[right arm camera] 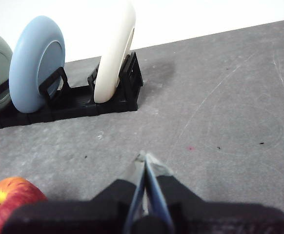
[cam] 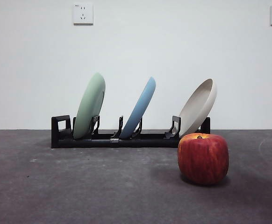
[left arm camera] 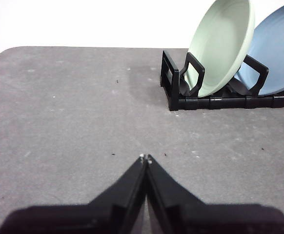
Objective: Take the green plate from the plate rack,put the plate on the table,take the apple from the table,put the apple in the plate
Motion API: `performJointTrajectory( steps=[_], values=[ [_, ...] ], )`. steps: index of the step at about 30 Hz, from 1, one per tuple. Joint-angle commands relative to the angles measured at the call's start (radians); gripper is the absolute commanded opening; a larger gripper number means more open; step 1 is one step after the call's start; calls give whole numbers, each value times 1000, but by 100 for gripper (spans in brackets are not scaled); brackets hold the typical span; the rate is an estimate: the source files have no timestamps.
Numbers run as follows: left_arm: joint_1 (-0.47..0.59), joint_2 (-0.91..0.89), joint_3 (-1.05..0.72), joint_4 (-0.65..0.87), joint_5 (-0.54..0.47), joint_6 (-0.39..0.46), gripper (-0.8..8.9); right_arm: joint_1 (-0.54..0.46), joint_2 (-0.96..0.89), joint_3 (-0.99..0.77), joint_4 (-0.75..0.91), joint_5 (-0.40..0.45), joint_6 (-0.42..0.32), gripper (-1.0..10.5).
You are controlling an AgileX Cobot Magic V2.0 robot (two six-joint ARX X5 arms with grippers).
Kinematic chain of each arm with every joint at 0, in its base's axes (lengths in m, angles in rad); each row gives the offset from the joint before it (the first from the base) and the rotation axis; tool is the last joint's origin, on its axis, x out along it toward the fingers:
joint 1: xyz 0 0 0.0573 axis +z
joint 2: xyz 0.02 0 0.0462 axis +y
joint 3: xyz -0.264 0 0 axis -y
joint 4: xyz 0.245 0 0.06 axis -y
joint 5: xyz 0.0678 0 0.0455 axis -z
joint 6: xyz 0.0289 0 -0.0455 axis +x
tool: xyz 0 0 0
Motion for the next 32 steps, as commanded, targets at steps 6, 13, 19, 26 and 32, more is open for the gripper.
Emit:
performJointTrajectory(
  steps=[6,13,19,26,32],
  values=[
    [2,-3,-9,28,2,-40,-5,-2,-2,2,6,-5,159,-1],
    [2,3,73,6,26,-185,-6,-2,39,119,-53,-4,201,-11],
    [2,73,207,-24,52,-209,-6,-2,179,294,-154,-4,196,-11],
    [2,241,355,-29,120,-205,-6,-2,399,504,-217,-63,135,-11],
    [2,438,502,-59,282,-206,-6,-2,573,634,-235,-212,122,-1]
  ],
)
